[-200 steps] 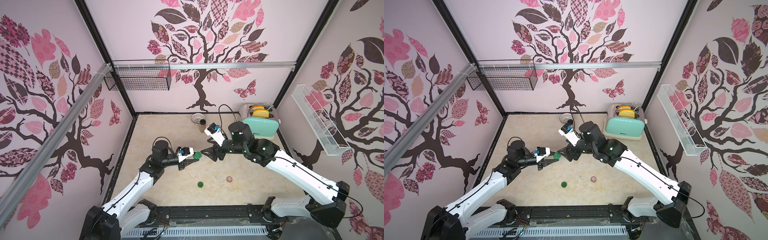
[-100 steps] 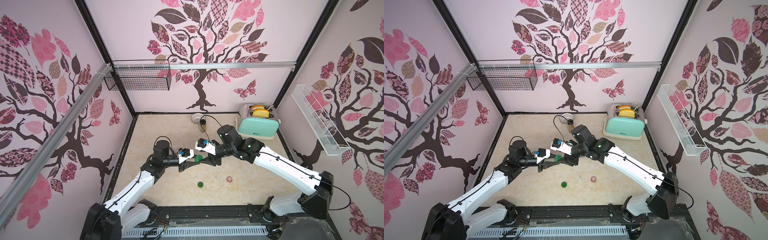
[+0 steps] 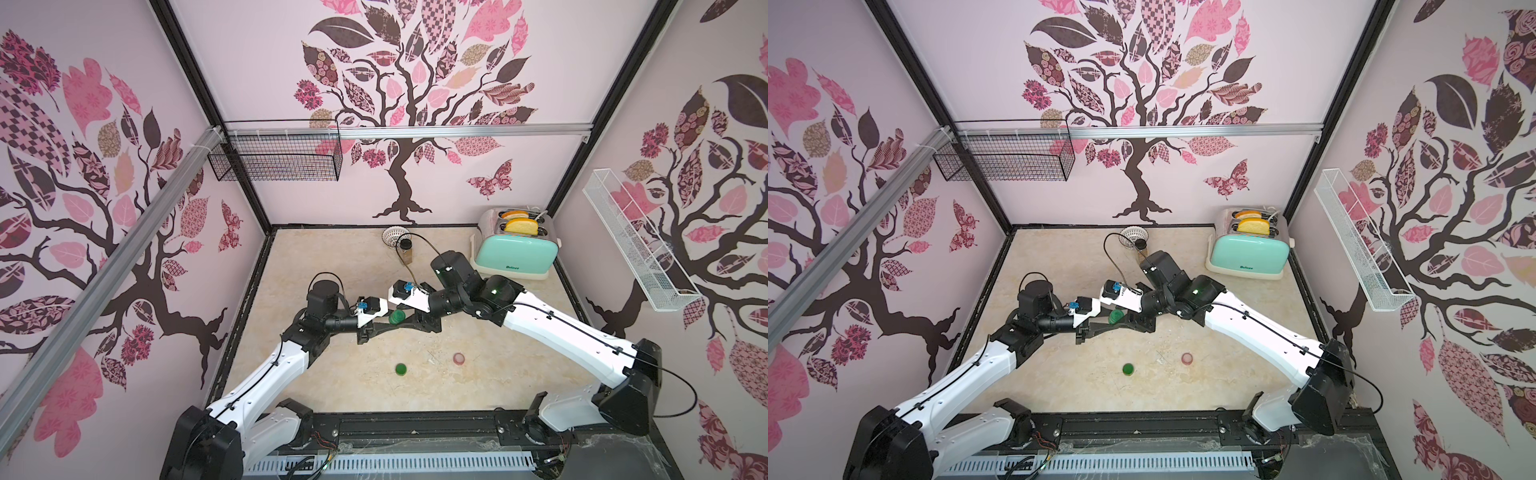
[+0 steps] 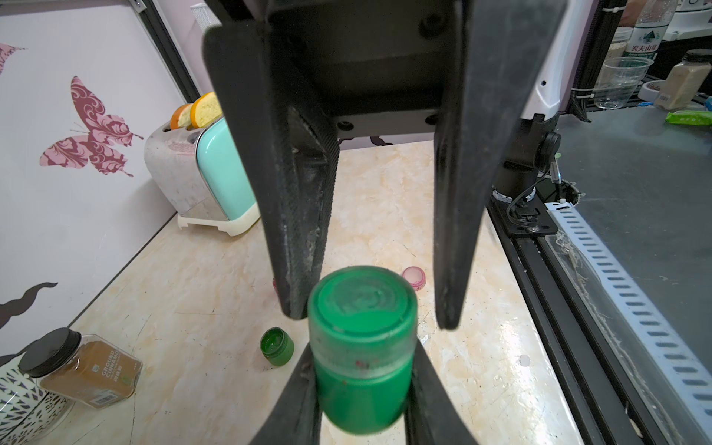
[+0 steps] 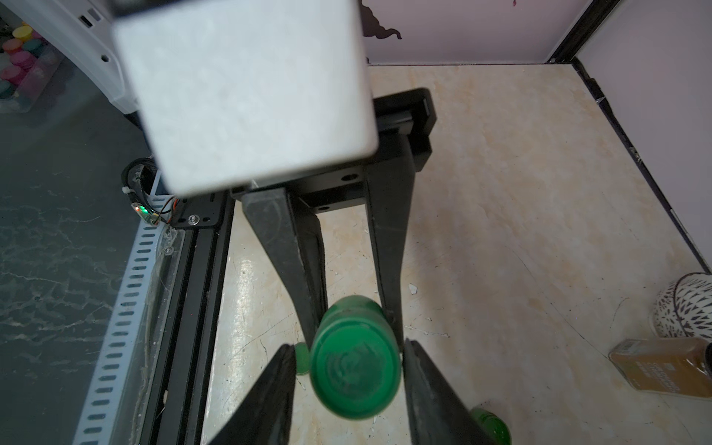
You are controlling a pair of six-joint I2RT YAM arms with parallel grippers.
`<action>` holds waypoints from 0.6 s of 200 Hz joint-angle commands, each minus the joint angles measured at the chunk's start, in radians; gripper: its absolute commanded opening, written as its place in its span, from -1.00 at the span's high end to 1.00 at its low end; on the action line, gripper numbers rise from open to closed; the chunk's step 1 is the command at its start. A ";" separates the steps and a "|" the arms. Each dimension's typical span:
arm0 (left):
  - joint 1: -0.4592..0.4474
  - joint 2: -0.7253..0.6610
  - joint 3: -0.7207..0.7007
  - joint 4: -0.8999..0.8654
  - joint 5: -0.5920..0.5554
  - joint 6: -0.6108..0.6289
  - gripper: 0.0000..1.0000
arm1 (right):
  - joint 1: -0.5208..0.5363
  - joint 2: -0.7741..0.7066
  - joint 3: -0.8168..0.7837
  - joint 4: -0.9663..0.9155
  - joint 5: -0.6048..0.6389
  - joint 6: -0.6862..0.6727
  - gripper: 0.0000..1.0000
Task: Close the paint jar lid
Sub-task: Screw the lid onto the paint jar.
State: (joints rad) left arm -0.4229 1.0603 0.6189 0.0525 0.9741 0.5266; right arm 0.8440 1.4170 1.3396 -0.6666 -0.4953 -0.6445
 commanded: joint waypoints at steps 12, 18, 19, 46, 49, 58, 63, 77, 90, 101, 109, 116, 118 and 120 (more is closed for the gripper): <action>-0.001 0.000 0.026 -0.010 0.012 0.010 0.46 | 0.010 0.005 0.020 -0.003 0.012 0.000 0.22; -0.002 -0.002 0.025 -0.010 0.012 0.010 0.46 | 0.011 0.004 0.019 -0.001 0.014 0.002 0.26; -0.002 -0.002 0.025 -0.010 0.012 0.010 0.46 | 0.011 0.005 0.019 -0.001 0.014 0.003 0.27; -0.001 -0.004 0.025 -0.009 0.008 0.010 0.46 | 0.019 0.011 0.013 0.002 0.043 0.015 0.37; -0.002 -0.005 0.025 -0.009 0.007 0.010 0.46 | 0.022 0.011 0.013 0.004 0.047 0.018 0.38; -0.002 -0.007 0.025 -0.009 0.003 0.012 0.46 | 0.030 0.013 0.005 0.016 0.073 0.030 0.45; -0.002 -0.007 0.025 -0.009 0.002 0.012 0.46 | 0.036 0.013 -0.002 0.027 0.093 0.043 0.49; -0.002 -0.009 0.024 -0.009 -0.002 0.013 0.46 | 0.052 0.010 -0.024 0.088 0.148 0.119 0.59; -0.002 -0.011 0.023 -0.008 -0.006 0.015 0.46 | 0.073 0.010 -0.041 0.151 0.208 0.229 0.68; -0.002 -0.013 0.024 -0.008 -0.010 0.015 0.46 | 0.095 0.013 -0.044 0.196 0.263 0.352 0.80; -0.002 -0.013 0.024 -0.006 -0.014 0.016 0.46 | 0.112 0.018 -0.045 0.228 0.314 0.455 0.84; -0.001 -0.013 0.024 -0.006 -0.015 0.016 0.46 | 0.126 0.025 -0.043 0.245 0.370 0.559 0.98; -0.002 -0.014 0.024 -0.007 -0.016 0.016 0.46 | 0.130 0.029 -0.041 0.247 0.386 0.589 1.00; -0.002 -0.014 0.023 -0.006 -0.017 0.016 0.46 | 0.133 0.031 -0.038 0.247 0.402 0.621 1.00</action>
State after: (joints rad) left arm -0.4095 1.0599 0.6189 0.0074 0.9226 0.5327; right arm 0.9253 1.4181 1.3025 -0.5709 -0.2802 -0.3683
